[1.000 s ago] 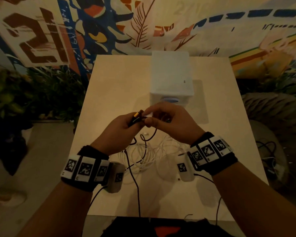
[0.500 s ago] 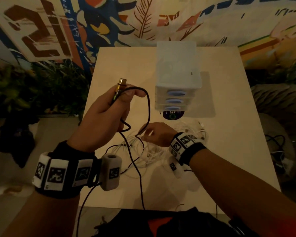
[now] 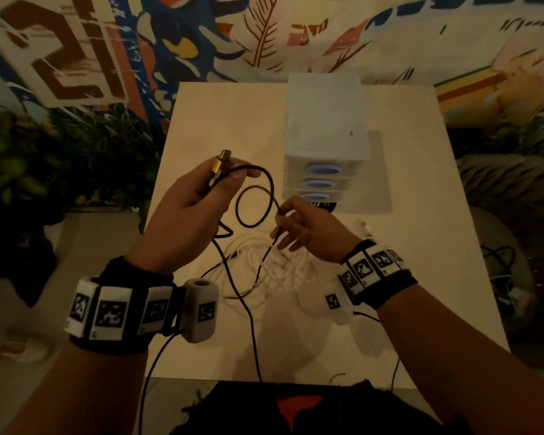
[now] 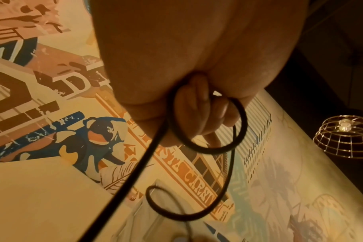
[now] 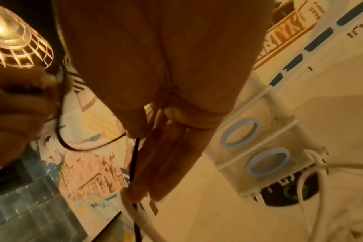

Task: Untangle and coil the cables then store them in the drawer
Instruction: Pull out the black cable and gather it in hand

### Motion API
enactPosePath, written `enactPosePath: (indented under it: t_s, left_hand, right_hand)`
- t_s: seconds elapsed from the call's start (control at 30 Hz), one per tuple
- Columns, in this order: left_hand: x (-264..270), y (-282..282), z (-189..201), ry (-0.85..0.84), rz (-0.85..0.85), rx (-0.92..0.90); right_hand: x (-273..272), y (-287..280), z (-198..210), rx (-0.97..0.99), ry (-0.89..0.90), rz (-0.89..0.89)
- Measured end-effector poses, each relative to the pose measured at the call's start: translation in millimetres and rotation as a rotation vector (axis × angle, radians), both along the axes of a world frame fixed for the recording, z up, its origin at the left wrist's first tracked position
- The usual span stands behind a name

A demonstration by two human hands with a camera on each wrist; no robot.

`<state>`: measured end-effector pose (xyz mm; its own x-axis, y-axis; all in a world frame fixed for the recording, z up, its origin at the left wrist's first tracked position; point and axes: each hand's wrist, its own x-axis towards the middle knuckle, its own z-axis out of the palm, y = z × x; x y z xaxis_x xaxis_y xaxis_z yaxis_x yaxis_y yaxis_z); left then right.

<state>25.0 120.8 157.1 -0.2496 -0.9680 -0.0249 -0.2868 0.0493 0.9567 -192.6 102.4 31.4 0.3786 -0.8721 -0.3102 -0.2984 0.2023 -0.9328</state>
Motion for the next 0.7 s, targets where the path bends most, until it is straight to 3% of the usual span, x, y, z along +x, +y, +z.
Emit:
enactPosePath:
  t_s: [0.17, 0.3, 0.43, 0.7]
  left_hand:
    - [-7.3, -6.9, -34.0, -0.203, -0.017, -0.02]
    - [-22.4, -4.4, -48.2, -0.312, -0.112, 0.019]
    - [-40.7, -1.4, -50.3, -0.337, -0.207, 0.045]
    - [-51.3, -4.3, -50.3, -0.377, -0.126, -0.001]
  right_hand:
    - [-13.5, 5.1, 34.8, -0.129, -0.145, -0.165]
    - [-12.2, 8.5, 54.2, -0.313, -0.106, -0.16]
    - [-11.8, 10.1, 66.5, -0.395, -0.085, -0.196]
    - [-23.3, 16.4, 58.7, -0.425, -0.09, -0.383]
